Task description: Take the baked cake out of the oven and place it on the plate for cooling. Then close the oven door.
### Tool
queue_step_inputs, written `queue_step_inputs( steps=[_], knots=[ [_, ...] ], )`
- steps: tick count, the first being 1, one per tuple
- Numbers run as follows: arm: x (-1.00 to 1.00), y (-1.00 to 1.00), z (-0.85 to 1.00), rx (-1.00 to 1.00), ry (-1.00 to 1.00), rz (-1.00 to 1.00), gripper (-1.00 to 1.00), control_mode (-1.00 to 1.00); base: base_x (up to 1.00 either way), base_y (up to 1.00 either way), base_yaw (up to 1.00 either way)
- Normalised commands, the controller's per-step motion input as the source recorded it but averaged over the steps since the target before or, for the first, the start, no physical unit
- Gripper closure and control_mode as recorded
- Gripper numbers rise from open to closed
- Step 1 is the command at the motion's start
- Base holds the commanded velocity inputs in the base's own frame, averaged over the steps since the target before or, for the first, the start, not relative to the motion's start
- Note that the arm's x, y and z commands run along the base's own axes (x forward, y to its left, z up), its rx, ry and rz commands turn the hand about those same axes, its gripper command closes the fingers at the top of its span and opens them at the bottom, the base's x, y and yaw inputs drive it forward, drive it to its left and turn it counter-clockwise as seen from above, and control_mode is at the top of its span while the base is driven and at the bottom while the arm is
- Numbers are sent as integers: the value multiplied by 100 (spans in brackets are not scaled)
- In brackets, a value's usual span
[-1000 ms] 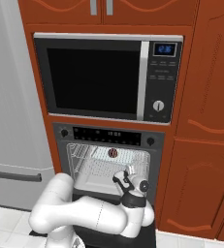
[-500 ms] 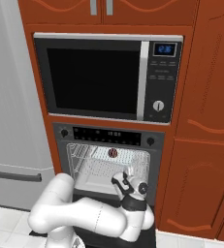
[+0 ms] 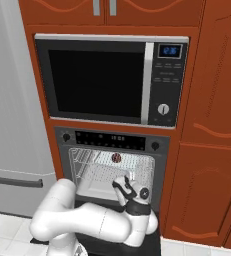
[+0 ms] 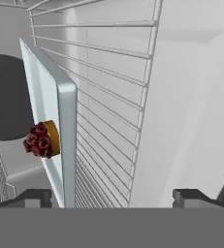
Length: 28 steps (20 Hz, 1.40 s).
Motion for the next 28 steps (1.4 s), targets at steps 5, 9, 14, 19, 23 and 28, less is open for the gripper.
queue_step_inputs(
  steps=[5,9,14,19,23,28],
  knots=[
    [2,0,-69,5,-7,0,-100,-100,0,0,0],
    [0,0,-93,7,-4,0,-100,-100,0,0,0],
    [-1,0,-99,11,-1,0,-100,-100,0,0,0],
    [0,-5,-92,12,-4,0,-100,-100,0,0,0],
    [0,-1,-83,10,-13,0,-100,-100,0,0,0],
    [-1,-11,-96,10,-12,0,-100,-100,0,0,0]
  ],
)
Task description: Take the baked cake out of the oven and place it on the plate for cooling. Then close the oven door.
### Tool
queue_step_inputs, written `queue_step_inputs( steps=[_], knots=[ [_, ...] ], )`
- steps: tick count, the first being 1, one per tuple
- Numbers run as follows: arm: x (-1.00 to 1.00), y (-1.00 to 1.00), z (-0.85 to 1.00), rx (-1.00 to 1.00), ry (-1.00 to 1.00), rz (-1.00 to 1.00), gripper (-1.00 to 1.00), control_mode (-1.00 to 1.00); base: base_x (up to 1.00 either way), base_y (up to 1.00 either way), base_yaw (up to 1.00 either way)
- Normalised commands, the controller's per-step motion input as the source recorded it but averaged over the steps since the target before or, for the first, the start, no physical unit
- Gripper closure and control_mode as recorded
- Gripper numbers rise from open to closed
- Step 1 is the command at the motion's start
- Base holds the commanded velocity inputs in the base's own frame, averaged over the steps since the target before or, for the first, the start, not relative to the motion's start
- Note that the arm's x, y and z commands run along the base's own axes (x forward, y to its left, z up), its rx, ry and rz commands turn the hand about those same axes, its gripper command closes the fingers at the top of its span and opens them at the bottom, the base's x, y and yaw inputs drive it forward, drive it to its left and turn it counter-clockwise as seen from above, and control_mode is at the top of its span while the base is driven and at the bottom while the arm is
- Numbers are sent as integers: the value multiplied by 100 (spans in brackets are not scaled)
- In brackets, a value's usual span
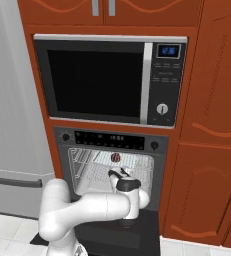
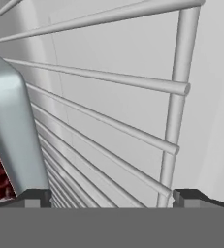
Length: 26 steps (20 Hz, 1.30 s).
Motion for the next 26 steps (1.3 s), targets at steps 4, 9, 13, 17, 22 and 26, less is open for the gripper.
queue_step_inputs(
  steps=[4,9,13,17,22,26],
  knots=[
    [-23,-35,-100,12,-10,0,-100,-100,0,0,0],
    [-27,-15,-46,3,-4,0,-100,-100,0,0,0],
    [-35,-13,0,0,-4,0,-100,-100,0,0,0],
    [-21,-29,-11,0,-1,-3,-100,-100,0,0,0],
    [-2,-1,-41,-1,0,-5,-100,-100,0,0,0],
    [-1,0,-49,-2,0,-3,-100,-100,0,0,0]
  ],
)
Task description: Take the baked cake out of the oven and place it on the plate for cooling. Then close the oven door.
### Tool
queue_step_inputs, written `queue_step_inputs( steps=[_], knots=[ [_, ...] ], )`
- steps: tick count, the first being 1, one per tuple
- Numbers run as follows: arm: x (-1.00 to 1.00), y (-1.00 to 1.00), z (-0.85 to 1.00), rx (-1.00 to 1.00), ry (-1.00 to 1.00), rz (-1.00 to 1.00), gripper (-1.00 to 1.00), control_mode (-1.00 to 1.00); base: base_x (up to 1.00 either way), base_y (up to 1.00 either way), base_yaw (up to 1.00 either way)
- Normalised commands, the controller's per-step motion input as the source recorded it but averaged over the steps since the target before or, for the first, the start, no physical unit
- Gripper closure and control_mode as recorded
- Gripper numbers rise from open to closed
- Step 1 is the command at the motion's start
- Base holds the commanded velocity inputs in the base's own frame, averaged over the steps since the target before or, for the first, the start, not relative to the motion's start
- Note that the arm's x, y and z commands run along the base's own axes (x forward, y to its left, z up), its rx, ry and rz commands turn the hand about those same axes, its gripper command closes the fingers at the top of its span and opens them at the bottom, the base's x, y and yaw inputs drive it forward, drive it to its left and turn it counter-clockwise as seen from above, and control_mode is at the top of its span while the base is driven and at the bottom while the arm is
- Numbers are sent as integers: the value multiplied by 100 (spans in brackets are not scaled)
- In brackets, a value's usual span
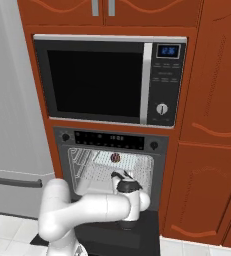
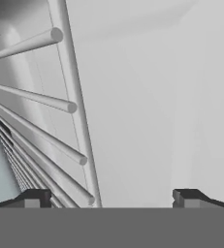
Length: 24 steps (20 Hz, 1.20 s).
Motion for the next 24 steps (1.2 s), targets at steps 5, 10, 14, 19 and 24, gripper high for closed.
queue_step_inputs(
  steps=[5,10,14,19,24],
  knots=[
    [-6,0,-60,0,-2,0,-100,-100,0,0,0],
    [0,-1,-50,0,-11,0,-100,-100,0,0,0],
    [0,0,-44,0,-9,0,-100,-100,0,0,0],
    [0,0,-5,0,0,0,-100,-100,0,0,0],
    [2,1,-2,0,0,0,-100,-100,0,0,0]
  ],
)
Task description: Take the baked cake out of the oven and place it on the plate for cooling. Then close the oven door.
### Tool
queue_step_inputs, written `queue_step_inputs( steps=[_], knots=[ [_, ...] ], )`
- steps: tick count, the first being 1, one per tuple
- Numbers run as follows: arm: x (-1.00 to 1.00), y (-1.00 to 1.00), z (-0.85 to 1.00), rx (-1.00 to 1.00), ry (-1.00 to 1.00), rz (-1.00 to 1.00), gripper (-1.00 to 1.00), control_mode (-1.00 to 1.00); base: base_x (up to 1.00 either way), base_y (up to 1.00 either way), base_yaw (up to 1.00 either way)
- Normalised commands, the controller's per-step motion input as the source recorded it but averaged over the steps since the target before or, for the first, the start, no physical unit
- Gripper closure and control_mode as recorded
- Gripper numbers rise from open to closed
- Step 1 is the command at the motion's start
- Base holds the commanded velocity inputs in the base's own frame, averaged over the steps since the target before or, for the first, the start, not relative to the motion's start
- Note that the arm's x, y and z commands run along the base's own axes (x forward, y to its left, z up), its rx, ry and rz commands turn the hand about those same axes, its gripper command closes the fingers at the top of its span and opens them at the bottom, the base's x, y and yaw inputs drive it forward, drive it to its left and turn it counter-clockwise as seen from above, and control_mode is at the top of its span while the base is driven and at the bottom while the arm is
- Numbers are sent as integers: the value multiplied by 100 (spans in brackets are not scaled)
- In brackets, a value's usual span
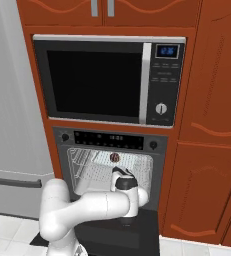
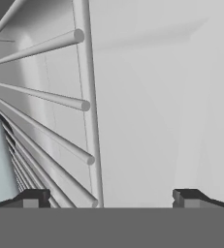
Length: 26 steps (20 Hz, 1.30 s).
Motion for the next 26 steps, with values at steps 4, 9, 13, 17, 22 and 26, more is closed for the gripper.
queue_step_inputs(
  steps=[4,9,13,17,22,26],
  knots=[
    [0,0,-3,0,0,0,-100,-100,0,0,0],
    [0,0,0,0,0,0,-100,-100,0,0,0],
    [0,0,0,0,0,0,-100,-100,0,0,0],
    [0,0,0,0,0,0,100,-100,0,0,0],
    [0,0,0,0,0,0,100,-100,0,0,0],
    [0,0,0,0,0,0,100,-100,0,0,0]
  ],
)
